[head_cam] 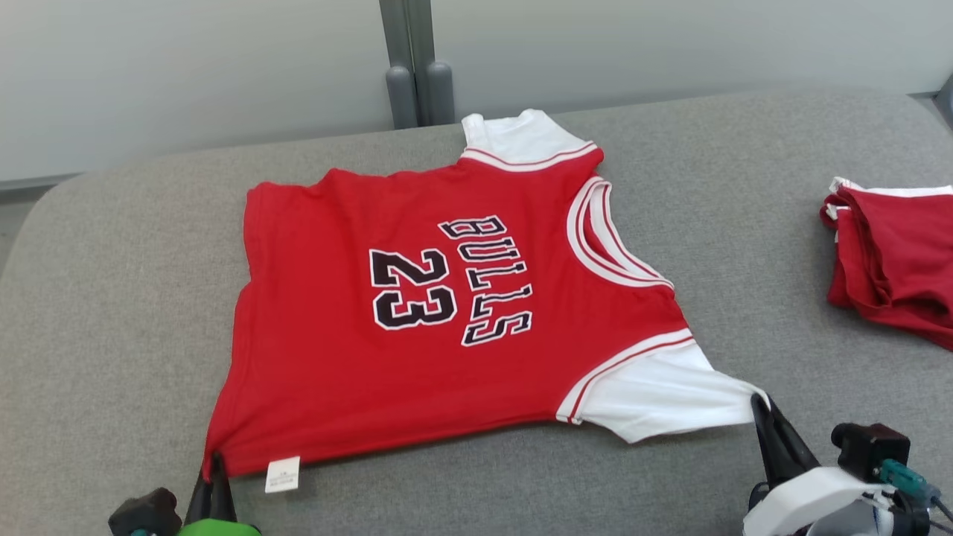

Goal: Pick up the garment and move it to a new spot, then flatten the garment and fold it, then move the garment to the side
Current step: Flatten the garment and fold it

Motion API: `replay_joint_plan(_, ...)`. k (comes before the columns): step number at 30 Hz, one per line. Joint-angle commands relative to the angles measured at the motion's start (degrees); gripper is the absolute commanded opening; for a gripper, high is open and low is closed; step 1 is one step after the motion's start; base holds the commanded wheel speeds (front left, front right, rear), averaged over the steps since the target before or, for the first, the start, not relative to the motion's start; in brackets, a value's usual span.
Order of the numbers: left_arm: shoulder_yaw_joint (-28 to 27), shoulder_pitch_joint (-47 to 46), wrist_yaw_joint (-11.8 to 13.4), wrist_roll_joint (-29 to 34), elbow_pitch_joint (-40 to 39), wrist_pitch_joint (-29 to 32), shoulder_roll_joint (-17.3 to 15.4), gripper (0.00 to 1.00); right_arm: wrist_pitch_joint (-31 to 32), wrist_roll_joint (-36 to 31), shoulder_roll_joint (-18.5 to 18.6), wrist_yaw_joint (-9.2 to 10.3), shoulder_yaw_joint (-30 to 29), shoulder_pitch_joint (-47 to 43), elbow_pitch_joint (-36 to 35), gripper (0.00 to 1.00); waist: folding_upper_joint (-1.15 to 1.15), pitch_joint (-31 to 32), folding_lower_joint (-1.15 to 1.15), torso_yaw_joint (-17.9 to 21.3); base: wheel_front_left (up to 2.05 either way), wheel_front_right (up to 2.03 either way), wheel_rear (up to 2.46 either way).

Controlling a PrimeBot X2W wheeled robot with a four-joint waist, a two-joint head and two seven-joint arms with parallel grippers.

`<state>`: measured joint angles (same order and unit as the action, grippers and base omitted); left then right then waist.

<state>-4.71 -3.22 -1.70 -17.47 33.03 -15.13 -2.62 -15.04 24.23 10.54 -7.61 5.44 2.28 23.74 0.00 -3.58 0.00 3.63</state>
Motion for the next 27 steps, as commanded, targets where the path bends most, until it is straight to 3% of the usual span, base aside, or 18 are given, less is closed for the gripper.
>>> replay_joint_plan(1,0.02,1.94,0.49,-0.7,-0.25,0.01,-0.53,0.0,-0.17,0.4,0.39,0.23,0.29,-1.65,-0.01,0.0,0.0,4.12,0.0,1.12,0.0,0.0,0.0)
replay_joint_plan(13,2.08,10.12,2.37,-3.07,-3.74,0.01,-0.53,0.0,-0.17,2.58,1.72,0.19,2.28,-9.52,-3.5,0.0,0.0,6.14,0.0,0.83,0.0,0.0,0.0)
replay_joint_plan(22,3.37,2.84,0.4,-1.35,-5.95,0.0,-0.48,0.0,-0.17,2.1,0.97,0.17,2.27,0.45,-5.11,0.0,0.0,2.34,0.0,-0.35,0.0,0.0,0.0)
replay_joint_plan(27,5.17,-4.38,1.59,-1.68,-4.23,0.0,-0.48,0.0,-0.16,0.47,0.51,0.16,3.55,9.41,-1.91,0.0,0.0,-2.59,0.0,-0.96,0.0,0.0,0.0)
